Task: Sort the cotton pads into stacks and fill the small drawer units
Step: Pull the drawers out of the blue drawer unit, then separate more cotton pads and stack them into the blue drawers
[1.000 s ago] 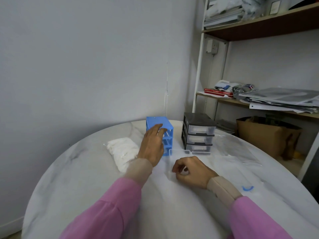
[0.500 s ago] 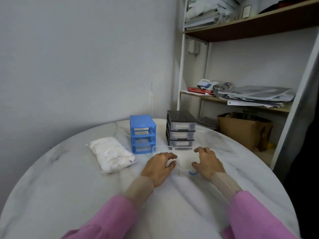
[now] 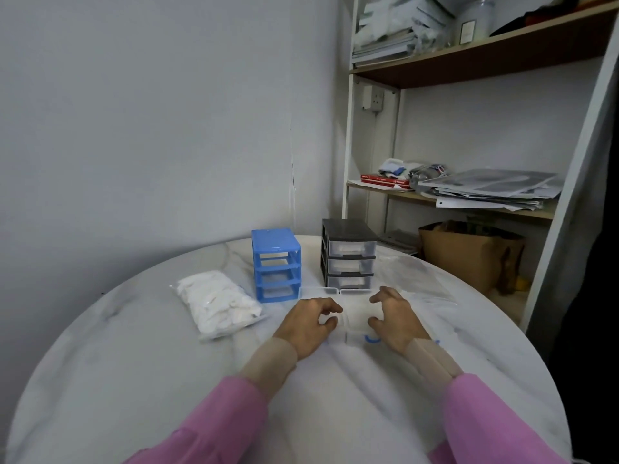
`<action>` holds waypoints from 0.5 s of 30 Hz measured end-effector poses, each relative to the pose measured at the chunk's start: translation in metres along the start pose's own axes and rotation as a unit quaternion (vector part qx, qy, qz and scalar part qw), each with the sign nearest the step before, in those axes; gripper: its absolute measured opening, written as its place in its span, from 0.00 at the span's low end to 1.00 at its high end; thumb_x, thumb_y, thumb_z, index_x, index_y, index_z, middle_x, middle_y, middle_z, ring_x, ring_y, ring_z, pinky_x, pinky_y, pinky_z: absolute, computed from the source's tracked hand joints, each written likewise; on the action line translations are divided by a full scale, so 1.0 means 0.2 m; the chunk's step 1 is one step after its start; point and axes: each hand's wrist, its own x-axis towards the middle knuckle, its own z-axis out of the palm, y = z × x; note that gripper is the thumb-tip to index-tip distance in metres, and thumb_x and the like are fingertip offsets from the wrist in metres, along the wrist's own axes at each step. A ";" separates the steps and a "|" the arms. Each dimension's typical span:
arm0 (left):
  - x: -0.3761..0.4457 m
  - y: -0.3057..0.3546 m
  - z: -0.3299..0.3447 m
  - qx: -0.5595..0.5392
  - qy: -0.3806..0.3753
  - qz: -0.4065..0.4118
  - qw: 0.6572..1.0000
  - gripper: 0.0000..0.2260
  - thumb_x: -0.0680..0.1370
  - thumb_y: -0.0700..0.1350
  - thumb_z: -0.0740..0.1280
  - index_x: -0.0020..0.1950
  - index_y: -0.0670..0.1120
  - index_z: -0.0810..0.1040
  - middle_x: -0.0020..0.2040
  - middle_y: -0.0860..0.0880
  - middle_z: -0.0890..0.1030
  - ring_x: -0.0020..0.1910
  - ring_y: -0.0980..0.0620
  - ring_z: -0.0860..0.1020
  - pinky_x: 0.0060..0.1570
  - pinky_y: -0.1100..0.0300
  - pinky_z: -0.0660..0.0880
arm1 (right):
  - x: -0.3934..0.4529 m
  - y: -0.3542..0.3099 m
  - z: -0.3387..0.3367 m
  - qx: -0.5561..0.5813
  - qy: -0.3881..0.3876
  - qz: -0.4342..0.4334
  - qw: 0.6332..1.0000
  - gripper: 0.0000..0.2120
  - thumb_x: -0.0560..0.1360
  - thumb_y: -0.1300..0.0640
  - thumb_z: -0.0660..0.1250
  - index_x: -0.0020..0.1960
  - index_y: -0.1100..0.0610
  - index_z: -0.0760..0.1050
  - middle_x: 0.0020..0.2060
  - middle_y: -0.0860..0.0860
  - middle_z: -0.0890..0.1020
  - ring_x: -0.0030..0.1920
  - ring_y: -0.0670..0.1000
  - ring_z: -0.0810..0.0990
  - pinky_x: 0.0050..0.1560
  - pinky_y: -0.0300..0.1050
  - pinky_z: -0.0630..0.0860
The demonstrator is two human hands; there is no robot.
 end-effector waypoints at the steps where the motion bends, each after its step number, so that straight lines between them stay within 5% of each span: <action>1: 0.00 0.00 -0.01 0.004 0.003 -0.001 1.000 0.13 0.79 0.41 0.62 0.62 0.49 0.76 0.61 0.50 0.77 0.60 0.54 0.74 0.60 0.65 0.68 | 0.00 -0.01 0.00 -0.002 0.009 -0.013 1.000 0.19 0.76 0.60 0.64 0.66 0.57 0.67 0.69 0.52 0.66 0.66 0.53 0.69 0.64 0.40 0.66; 9: -0.09 -0.11 -0.20 0.038 0.063 -0.003 0.997 0.13 0.77 0.38 0.60 0.58 0.49 0.78 0.59 0.52 0.78 0.59 0.54 0.74 0.61 0.64 0.68 | -0.01 -0.23 0.07 0.011 -0.001 -0.140 0.990 0.16 0.76 0.62 0.63 0.62 0.55 0.72 0.61 0.49 0.75 0.61 0.49 0.73 0.60 0.40 0.69; 15: -0.21 -0.31 -0.40 0.065 0.154 -0.035 0.985 0.13 0.74 0.38 0.61 0.54 0.48 0.79 0.56 0.51 0.80 0.57 0.52 0.74 0.58 0.63 0.67 | 0.02 -0.48 0.22 0.143 -0.050 -0.147 0.978 0.07 0.72 0.66 0.63 0.46 0.57 0.77 0.40 0.52 0.80 0.42 0.50 0.77 0.44 0.37 0.72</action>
